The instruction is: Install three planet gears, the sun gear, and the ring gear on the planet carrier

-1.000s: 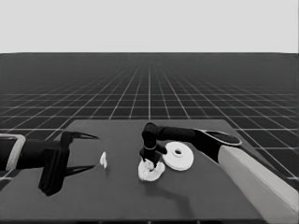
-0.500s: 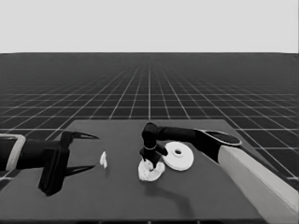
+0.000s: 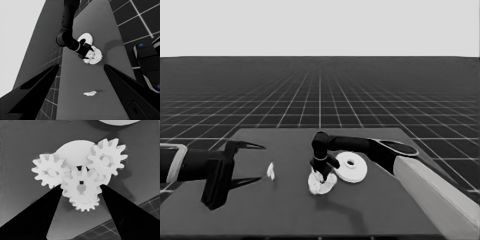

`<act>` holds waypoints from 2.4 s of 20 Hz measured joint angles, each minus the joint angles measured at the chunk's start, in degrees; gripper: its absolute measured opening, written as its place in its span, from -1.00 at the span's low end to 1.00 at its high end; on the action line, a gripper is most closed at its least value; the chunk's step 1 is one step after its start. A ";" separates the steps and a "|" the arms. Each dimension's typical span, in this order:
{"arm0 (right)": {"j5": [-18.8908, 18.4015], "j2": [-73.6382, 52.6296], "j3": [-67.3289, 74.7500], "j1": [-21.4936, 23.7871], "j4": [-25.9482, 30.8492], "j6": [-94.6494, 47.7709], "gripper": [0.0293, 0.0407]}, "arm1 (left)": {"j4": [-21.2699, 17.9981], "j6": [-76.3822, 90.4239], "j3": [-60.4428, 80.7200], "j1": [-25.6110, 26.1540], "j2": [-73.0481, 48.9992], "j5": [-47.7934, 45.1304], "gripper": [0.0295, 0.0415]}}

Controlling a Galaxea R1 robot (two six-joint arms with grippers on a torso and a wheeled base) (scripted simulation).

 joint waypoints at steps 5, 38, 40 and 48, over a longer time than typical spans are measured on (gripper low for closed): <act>0.00 0.00 0.00 0.00 0.00 3.00 -0.68 | 0.00 0.00 0.00 0.00 0.00 0.00 0.49; -2.26 -0.84 3.93 6.94 5.66 -34.91 0.64 | 0.00 0.00 0.00 0.00 0.00 0.00 0.49; -2.23 -0.91 4.09 7.56 6.29 -39.65 0.62 | 0.00 0.00 0.00 0.00 0.00 0.00 0.49; 15.84 -64.54 69.47 -11.72 -20.45 -94.95 0.64 | 0.00 0.00 0.00 0.00 0.00 0.00 0.49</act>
